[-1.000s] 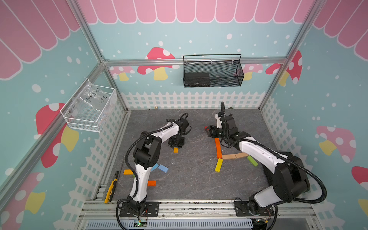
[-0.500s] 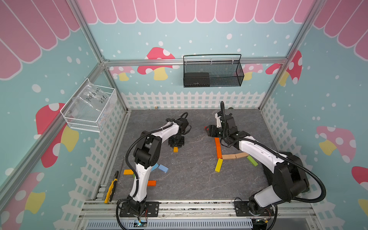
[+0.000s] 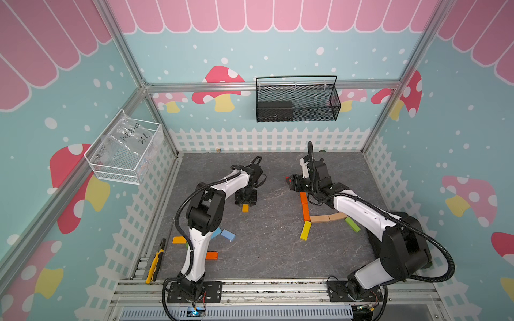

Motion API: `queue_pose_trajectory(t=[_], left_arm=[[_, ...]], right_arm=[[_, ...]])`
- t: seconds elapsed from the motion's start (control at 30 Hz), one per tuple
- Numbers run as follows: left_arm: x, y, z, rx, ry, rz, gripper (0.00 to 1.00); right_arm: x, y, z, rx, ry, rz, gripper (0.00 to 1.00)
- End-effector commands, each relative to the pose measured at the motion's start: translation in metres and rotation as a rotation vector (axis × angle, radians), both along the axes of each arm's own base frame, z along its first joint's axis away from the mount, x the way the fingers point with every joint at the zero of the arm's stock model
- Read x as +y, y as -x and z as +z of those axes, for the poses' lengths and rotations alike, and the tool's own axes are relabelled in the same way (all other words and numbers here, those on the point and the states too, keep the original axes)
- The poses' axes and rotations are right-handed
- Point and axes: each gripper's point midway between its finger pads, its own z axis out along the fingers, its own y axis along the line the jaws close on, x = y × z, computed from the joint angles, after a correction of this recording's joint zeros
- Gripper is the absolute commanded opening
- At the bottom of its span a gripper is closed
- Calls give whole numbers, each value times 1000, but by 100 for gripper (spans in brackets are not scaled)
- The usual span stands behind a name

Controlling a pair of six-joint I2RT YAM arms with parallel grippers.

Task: Assemble a giraffe with building blocks
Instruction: Assemble the building block at the center of the board.

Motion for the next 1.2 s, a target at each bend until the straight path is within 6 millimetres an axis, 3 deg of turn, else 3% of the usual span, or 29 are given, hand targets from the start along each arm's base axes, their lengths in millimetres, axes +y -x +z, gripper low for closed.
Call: queue_pose_trajectory(t=[0.0, 0.13, 0.27, 0.37, 0.57, 0.77, 1.07, 1.17], left_arm=[[0, -5, 40, -94, 14, -12, 62], [12, 8, 98, -191, 13, -3, 64], [40, 39, 158, -301, 4, 25, 65], [70, 73, 175, -295, -33, 59, 65], [139, 143, 155, -165, -77, 254, 65], [166, 194, 135, -85, -38, 419, 66], [172, 214, 86, 38, -13, 511, 65], [179, 213, 89, 20, -17, 590, 66]], right_arm=[[0, -4, 9, -17, 4, -4, 65], [-2, 0, 17, -24, 1, -9, 65], [1, 8, 20, -22, 6, 5, 65], [12, 20, 15, -11, 16, 39, 65], [63, 56, 1, -11, 74, 178, 65], [116, 97, -31, 27, 131, 352, 65], [167, 148, -67, 34, 213, 555, 66], [178, 159, -76, 43, 228, 597, 66]])
